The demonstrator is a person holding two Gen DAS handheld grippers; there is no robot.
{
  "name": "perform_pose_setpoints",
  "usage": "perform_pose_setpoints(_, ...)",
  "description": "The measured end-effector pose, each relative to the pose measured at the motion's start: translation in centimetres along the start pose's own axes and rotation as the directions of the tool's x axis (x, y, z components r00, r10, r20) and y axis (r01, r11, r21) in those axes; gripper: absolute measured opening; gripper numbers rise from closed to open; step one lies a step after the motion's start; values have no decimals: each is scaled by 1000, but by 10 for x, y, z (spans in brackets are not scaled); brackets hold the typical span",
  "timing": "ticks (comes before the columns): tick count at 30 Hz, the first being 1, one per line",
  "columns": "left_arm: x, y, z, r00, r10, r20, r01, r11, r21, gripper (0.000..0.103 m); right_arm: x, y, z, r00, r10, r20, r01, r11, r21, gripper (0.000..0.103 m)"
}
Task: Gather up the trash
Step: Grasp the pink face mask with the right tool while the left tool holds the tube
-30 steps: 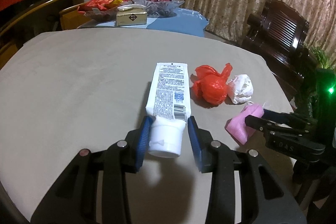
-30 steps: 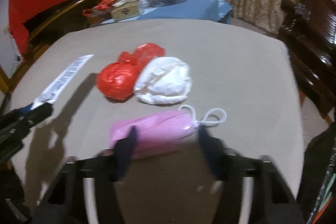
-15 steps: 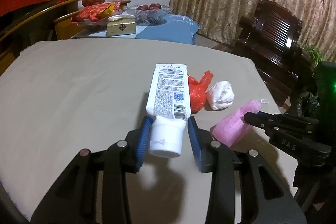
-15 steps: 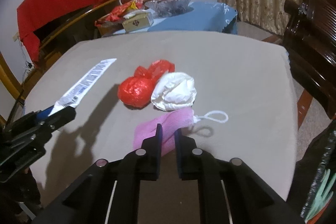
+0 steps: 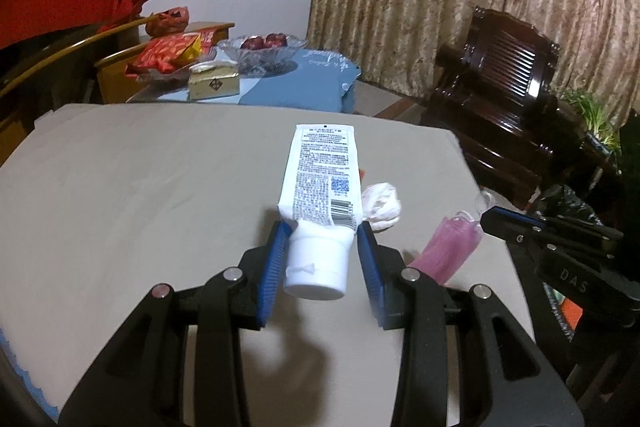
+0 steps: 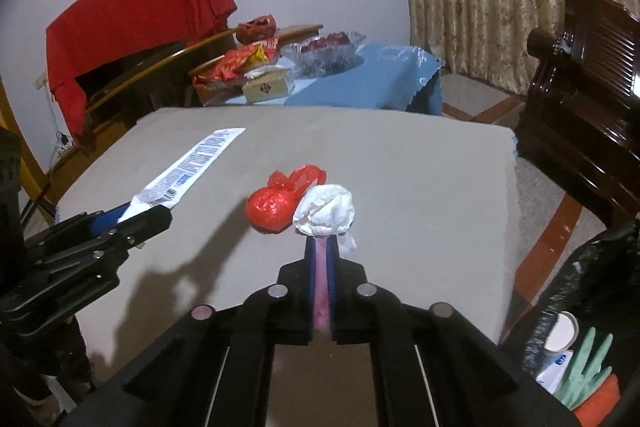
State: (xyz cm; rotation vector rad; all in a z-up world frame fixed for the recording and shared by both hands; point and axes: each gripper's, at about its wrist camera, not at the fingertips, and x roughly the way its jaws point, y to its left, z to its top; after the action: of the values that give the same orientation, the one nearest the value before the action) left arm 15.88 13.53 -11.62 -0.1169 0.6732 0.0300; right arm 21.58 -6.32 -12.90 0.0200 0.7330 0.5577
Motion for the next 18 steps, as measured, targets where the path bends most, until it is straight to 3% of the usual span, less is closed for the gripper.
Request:
perform_pose_setpoints(4,-3,-6,-1,1000,-11,3,11,1000,5,36,5,-8,-6,999,-39,-31,39,999,13,9)
perform_pose_setpoints(8,4,-5,-8,1000,-3,-18,3,1000,5,36,21,-15,-16,996,-67,-66,69,997,23,40)
perform_pose_setpoints(10,11,-2,-14,999,4,-33,-4,1000,1,36,28,-17,-22,994,-75,-85,78,997,30,50)
perform_pose_setpoints(12,18,1,-19,999,12,-45,-12,1000,3,36,35,-20,-26,991,-96,-95,99,995,28,71)
perform_pose_setpoints(18,30,9,-26,997,23,-71,-24,1000,-3,36,62,-24,-31,984,-117,-136,119,993,10,87)
